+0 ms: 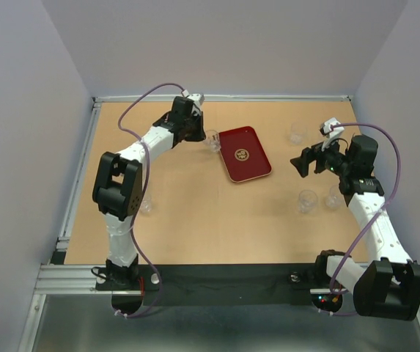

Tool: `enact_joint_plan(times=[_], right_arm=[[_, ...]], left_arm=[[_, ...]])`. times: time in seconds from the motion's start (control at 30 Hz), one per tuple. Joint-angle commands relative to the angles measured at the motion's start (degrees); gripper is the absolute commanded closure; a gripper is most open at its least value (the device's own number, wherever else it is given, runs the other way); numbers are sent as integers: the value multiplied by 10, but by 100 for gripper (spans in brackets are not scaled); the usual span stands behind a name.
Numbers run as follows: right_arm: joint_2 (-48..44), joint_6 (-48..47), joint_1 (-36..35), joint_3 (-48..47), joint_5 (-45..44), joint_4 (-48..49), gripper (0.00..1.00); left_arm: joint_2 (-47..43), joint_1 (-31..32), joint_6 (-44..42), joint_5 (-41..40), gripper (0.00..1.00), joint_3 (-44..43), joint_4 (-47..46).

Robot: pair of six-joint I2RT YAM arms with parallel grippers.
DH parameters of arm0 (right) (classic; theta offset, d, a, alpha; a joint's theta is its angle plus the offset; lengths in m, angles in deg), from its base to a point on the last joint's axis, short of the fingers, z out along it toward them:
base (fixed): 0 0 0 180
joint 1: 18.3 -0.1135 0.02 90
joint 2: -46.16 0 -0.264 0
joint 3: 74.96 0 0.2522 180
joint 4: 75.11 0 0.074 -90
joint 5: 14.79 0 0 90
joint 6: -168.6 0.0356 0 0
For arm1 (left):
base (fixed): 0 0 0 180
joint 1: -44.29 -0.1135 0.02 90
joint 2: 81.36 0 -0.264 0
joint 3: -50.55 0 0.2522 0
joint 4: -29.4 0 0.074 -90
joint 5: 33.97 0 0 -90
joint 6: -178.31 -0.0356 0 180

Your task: Place the glasses into the tray

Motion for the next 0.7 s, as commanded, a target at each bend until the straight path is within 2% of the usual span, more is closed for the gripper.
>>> enact_joint_plan(times=[0.0, 0.47, 0.67], right_arm=[[-8, -6, 6, 8, 5, 11, 0], [-7, -4, 6, 8, 10, 12, 0], [-11, -5, 6, 8, 8, 11, 0]], left_arm=[[17, 8, 13, 24, 100, -66, -10], [140, 20, 41, 27, 100, -231, 20], [171, 23, 40, 2, 100, -267, 39]])
